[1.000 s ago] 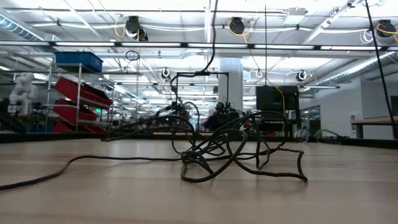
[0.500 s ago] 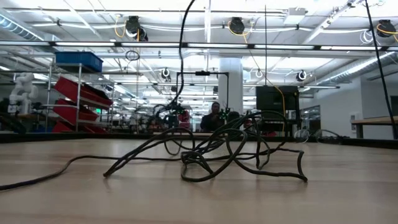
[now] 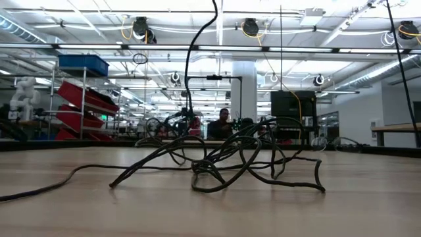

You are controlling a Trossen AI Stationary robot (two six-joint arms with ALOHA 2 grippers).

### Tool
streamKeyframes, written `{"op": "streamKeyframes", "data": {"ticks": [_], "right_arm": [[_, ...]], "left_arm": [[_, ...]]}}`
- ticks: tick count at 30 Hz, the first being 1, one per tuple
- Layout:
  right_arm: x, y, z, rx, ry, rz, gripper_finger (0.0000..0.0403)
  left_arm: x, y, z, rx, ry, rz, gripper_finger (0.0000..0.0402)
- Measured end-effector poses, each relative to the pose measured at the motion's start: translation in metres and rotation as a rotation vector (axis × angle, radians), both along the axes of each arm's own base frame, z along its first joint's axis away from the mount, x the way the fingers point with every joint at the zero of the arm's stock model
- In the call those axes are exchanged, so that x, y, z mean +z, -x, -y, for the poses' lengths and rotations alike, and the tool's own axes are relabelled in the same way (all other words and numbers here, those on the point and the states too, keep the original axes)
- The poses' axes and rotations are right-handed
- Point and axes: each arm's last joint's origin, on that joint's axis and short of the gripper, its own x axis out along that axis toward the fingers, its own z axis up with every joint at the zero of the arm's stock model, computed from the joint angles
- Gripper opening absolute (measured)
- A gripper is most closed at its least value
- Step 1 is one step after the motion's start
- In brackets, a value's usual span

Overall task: Coil cords
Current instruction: Coil the black wire onto the black spool

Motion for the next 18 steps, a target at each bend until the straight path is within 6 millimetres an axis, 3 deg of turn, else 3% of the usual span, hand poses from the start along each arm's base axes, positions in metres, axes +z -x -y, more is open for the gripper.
{"op": "streamKeyframes", "data": {"ticks": [18], "right_arm": [[-0.004,0.006,-0.005,-0.069,0.087,-0.051,0.0]], "left_arm": [[0.005,0.017,0.018,-0.061,-0.078,-0.036,0.0002]]}}
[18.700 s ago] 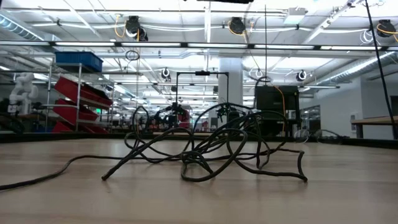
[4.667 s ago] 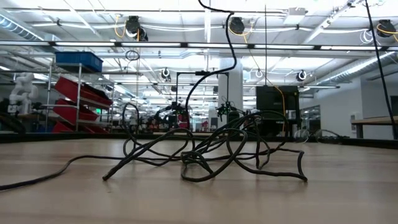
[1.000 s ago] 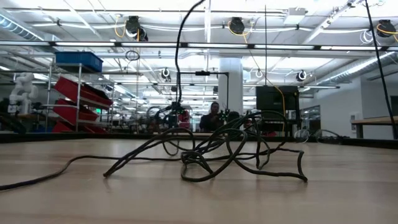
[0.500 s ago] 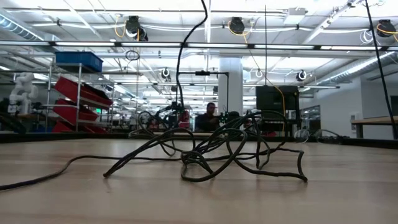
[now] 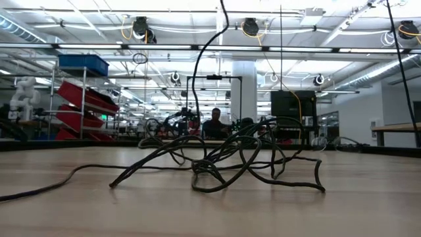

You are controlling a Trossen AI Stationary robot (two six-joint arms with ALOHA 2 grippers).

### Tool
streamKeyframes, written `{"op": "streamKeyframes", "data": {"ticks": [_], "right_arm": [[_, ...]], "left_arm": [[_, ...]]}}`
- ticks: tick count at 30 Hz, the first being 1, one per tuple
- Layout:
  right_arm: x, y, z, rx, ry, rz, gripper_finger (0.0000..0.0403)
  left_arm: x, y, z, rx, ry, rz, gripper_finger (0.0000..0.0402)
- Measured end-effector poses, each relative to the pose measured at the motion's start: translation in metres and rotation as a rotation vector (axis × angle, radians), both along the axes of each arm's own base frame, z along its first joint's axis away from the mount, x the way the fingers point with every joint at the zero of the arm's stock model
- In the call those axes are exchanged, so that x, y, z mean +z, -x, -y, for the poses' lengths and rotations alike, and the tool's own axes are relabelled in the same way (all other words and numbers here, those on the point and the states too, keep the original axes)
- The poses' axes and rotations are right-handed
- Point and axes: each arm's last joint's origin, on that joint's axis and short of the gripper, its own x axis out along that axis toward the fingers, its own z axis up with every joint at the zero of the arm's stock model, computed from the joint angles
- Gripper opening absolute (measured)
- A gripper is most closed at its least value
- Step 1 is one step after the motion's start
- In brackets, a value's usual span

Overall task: Coil cords
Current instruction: Coil the black wire onto the black spool

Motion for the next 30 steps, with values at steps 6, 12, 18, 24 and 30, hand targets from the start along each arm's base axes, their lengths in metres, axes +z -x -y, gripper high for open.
{"op": "streamKeyframes", "data": {"ticks": [6,12,18,24,30], "right_arm": [[-0.001,0.0,0.0,0.001,0.006,-0.009,0.0],[-0.002,0.0,0.0,0.0,0.013,-0.022,0.0],[-0.003,0.003,0.002,-0.019,0.025,-0.052,0.0],[0.007,0.012,0.008,-0.041,0.005,-0.069,0.0],[0.014,0.022,0.011,-0.036,-0.017,-0.097,0.0004]], "left_arm": [[0.003,0.008,0.006,0.029,-0.046,-0.013,0.0002],[0.004,0.013,0.01,0.024,-0.066,-0.02,0.0002],[0.007,0.02,0.013,0.035,-0.076,-0.022,0.0002],[0.008,0.024,0.016,0.023,-0.082,-0.023,0.0002],[0.008,0.025,0.016,0.024,-0.087,-0.027,0.0002]]}}
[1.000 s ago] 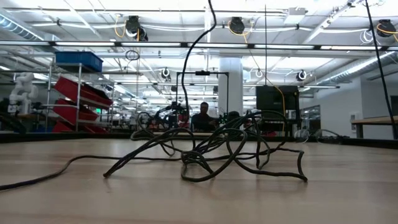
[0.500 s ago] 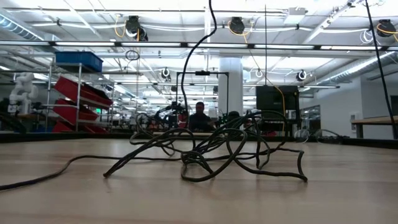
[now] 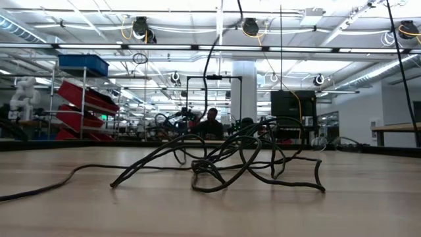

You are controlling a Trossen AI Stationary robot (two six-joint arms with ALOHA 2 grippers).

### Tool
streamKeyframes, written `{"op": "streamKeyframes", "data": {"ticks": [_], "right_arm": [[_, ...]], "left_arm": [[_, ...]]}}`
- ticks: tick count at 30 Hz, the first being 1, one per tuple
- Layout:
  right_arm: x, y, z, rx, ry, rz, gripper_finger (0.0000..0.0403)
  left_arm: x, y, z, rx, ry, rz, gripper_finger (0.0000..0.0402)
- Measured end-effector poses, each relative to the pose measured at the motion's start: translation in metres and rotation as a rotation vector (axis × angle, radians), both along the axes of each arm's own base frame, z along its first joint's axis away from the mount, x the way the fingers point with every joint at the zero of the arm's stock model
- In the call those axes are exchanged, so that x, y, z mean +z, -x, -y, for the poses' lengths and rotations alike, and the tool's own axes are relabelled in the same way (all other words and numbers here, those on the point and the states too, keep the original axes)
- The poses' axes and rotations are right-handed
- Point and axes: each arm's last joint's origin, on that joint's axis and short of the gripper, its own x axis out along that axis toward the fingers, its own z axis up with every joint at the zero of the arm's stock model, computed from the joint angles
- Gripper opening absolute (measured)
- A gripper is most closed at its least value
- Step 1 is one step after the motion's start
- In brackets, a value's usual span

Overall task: Coil cords
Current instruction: Coil the black wire onto the black spool

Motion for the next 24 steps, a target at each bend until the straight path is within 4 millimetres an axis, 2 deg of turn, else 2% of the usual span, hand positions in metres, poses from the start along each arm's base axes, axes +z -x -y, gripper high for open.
{"op": "streamKeyframes", "data": {"ticks": [11,17,21,24], "right_arm": [[-0.035,0.012,0.012,-0.111,-0.085,-0.278,0.0048],[-0.064,0.017,0.011,-0.103,-0.168,-0.204,0.0064],[-0.088,0.022,0.016,-0.036,-0.232,-0.064,0.0066],[-0.094,0.025,0.022,0.076,-0.296,0.07,0.0066]], "left_arm": [[0.005,0.011,-0.002,0.166,-0.063,-0.021,0.0002],[0.011,0.02,-0.001,0.17,-0.049,-0.008,0.0002],[0.012,0.022,0.001,0.168,-0.049,-0.008,0.0002],[0.012,0.022,0.001,0.168,-0.029,0.006,0.0002]]}}
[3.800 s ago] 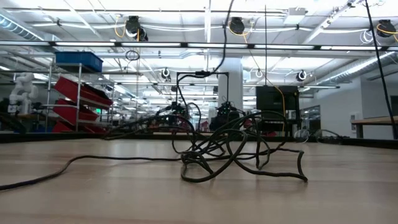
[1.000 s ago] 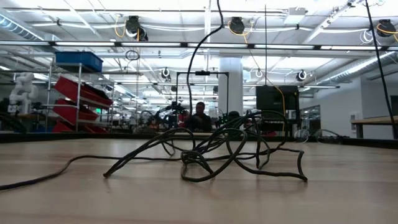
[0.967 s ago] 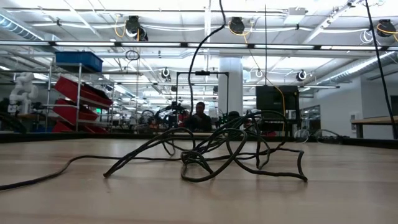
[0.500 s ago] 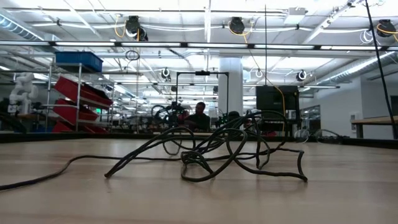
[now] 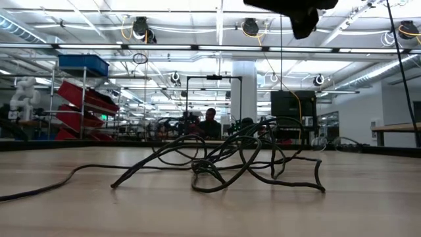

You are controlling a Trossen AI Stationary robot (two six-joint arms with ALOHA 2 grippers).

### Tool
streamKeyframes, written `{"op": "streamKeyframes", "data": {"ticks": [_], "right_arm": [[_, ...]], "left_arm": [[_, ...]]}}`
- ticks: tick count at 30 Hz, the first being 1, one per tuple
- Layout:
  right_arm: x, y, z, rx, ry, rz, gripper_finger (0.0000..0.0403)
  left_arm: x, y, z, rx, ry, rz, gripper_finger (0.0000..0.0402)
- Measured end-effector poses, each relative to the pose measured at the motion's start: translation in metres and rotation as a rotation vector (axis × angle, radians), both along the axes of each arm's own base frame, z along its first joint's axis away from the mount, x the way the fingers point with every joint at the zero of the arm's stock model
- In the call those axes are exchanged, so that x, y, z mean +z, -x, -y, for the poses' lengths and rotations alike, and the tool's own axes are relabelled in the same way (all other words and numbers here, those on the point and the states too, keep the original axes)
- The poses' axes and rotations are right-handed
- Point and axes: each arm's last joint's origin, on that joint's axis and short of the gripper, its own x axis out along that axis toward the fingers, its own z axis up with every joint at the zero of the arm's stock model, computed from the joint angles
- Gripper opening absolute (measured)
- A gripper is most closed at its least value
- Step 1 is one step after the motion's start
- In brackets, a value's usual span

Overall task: Coil cords
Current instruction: Coil the black wire onto the black spool

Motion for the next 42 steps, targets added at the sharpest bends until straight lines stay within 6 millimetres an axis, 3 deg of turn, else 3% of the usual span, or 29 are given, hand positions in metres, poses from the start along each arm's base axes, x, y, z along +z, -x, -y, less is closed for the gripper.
{"op": "streamKeyframes", "data": {"ticks": [7,16,23,28,42], "right_arm": [[-0.009,-0.011,-0.006,0.102,0.065,0.026,0.008],[-0.023,-0.074,-0.025,0.147,0.121,0.008,0.0158],[-0.054,-0.107,-0.033,0.183,0.071,-0.041,0.0158],[-0.063,-0.116,-0.034,0.174,0.074,-0.049,0.0144],[-0.051,-0.117,-0.036,0.135,0.14,0.041,0.013]], "left_arm": [[-0.001,-0.002,0.002,-0.089,0.044,0.026,0.0002],[-0.001,-0.003,0.003,-0.137,0.065,0.035,0.0002],[-0.001,-0.001,0.005,-0.145,0.064,0.034,0.0002],[-0.001,-0.001,0.005,-0.142,0.063,0.033,0.0002],[-0.002,-0.001,0.005,-0.138,0.056,0.026,0.0002]]}}
